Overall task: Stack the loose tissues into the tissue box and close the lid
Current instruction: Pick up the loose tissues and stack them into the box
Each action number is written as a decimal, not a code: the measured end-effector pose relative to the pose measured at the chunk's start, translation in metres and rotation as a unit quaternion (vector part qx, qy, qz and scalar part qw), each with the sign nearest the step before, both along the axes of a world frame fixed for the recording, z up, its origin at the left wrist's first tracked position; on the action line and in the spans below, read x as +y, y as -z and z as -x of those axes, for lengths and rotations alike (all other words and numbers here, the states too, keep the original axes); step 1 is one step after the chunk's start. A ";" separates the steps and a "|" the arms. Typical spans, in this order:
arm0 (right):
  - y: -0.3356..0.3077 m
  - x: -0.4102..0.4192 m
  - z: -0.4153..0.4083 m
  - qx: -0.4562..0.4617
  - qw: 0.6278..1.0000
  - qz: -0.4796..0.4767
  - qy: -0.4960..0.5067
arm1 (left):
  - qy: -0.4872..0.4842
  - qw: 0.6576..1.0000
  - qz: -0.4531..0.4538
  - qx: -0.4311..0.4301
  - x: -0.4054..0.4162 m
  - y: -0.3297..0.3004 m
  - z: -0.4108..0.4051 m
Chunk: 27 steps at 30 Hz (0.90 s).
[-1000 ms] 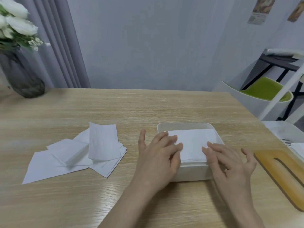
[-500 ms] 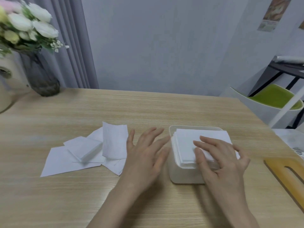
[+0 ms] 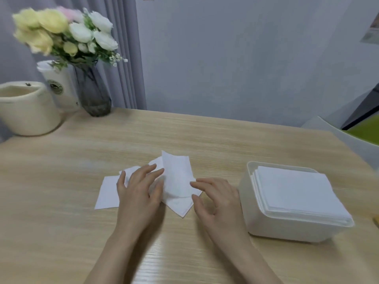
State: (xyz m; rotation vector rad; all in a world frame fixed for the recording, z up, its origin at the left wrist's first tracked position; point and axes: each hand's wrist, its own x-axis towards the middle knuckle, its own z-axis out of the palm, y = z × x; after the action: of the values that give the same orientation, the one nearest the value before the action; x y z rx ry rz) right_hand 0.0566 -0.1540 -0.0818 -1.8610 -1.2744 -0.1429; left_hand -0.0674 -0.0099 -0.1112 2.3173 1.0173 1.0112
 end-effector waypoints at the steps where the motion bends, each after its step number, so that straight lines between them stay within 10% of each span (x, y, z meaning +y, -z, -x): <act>1: 0.003 0.006 0.001 0.012 1.000 0.008 -0.001 | -0.009 1.000 0.003 0.005 0.002 0.004 0.002; 13: 0.037 0.066 0.014 -0.031 0.982 0.181 0.052 | -0.039 0.998 0.029 -0.027 0.010 0.023 0.004; 27: 0.032 0.057 0.023 -0.058 0.997 -0.042 0.029 | -0.035 0.993 0.064 -0.095 0.001 0.006 0.005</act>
State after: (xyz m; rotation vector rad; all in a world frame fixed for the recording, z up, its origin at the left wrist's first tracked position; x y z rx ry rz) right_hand 0.0338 -0.0973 -0.1133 -1.8400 -1.2733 -0.3355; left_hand -0.0724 -0.0091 -0.1174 2.0529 1.0603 1.1346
